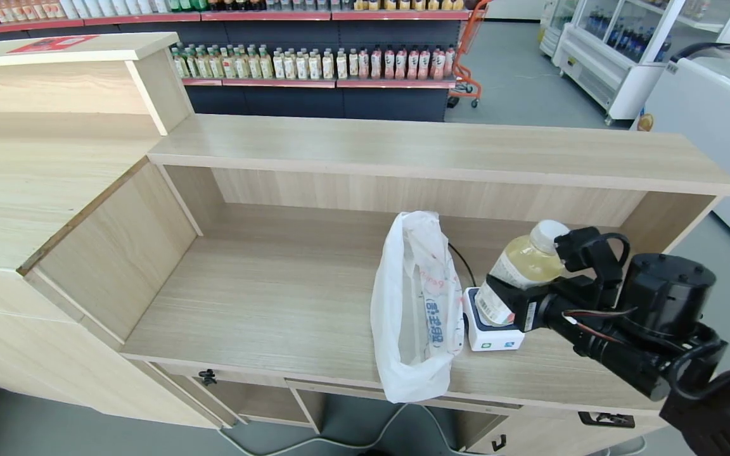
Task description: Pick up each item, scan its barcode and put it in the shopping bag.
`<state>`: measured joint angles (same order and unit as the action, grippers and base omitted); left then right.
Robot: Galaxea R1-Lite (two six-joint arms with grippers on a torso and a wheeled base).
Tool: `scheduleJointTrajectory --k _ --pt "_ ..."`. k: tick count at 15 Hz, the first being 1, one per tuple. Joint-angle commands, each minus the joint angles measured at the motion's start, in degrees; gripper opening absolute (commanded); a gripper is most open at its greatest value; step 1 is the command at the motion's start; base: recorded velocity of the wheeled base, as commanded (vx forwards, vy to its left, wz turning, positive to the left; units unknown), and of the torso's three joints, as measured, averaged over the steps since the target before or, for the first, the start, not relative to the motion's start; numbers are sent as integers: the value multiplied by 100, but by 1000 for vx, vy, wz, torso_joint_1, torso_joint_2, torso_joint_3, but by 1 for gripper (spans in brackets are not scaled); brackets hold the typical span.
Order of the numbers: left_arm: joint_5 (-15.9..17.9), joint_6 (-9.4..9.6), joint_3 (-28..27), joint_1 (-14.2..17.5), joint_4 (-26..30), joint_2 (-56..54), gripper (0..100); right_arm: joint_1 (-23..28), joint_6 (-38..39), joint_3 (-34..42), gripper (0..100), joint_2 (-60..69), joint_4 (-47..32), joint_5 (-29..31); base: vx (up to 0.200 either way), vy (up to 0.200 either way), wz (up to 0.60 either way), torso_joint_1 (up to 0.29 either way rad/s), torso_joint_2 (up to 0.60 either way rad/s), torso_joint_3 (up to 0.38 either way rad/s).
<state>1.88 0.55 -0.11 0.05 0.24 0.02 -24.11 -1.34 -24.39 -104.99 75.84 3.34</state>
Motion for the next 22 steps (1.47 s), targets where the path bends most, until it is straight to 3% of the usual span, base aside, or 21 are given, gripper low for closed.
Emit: scheduleJointTrajectory --k 1,8,17,22 --pt "-3 -2 2 -5 2 -2 0 -23 -24 -180 0 -839 309 -9 0 0 0 0 0 0" --pt "-3 7 -7 -5 2 -2 0 -278 -121 -461 0 -2087 1153 -44 0 0 0 0 0 0" --pt "-3 -2 2 -5 2 6 0 -507 -499 -1533 0 -3151 1249 -272 0 0 0 0 0 0" --pt "-3 -2 2 -5 2 -2 0 -621 -499 -1735 0 -3582 1416 -264 0 0 0 0 0 0"
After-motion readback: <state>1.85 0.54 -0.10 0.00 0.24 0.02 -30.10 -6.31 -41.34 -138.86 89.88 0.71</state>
